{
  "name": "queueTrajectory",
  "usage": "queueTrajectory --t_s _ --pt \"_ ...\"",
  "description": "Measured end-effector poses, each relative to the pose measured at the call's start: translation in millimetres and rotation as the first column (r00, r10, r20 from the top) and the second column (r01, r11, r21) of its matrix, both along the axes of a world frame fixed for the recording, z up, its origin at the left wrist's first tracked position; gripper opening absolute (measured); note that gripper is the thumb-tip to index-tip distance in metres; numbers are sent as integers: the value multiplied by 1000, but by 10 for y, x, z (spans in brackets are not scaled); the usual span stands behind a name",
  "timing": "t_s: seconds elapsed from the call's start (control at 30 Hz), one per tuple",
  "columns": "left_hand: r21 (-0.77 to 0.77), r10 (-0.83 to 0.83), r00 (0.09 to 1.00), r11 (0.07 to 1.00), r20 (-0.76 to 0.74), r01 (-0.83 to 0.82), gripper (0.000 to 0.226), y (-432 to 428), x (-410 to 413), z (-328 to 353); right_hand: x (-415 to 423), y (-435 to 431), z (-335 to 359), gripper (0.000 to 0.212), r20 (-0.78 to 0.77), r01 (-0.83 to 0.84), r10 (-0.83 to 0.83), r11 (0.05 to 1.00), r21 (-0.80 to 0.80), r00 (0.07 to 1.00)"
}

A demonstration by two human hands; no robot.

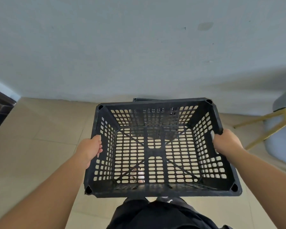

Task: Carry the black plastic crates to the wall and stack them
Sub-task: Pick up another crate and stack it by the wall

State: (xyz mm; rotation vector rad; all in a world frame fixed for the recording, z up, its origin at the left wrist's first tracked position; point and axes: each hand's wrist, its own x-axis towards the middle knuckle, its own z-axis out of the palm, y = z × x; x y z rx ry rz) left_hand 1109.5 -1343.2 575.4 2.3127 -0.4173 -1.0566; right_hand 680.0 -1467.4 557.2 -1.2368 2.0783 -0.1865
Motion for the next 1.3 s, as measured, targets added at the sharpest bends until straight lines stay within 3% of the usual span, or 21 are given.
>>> queueTrajectory --t_s 0.3,0.5,1.0,1.3 --pt "61 -225 974 972 -40 227 43 -1420 774 -234 595 -906 0 27 -35 99 -100 995 -16 994" --pt "86 -284 957 954 -51 287 44 -2186 964 -303 785 -1350 -65 22 -12 163 -163 987 -6 986" --pt "182 -246 968 951 -40 249 47 -3762 881 -719 734 -3013 -594 26 48 167 -172 982 91 984" --pt "202 -198 973 955 -119 219 40 -4408 1057 -1420 942 -3660 -1290 23 0 190 -191 974 120 982"
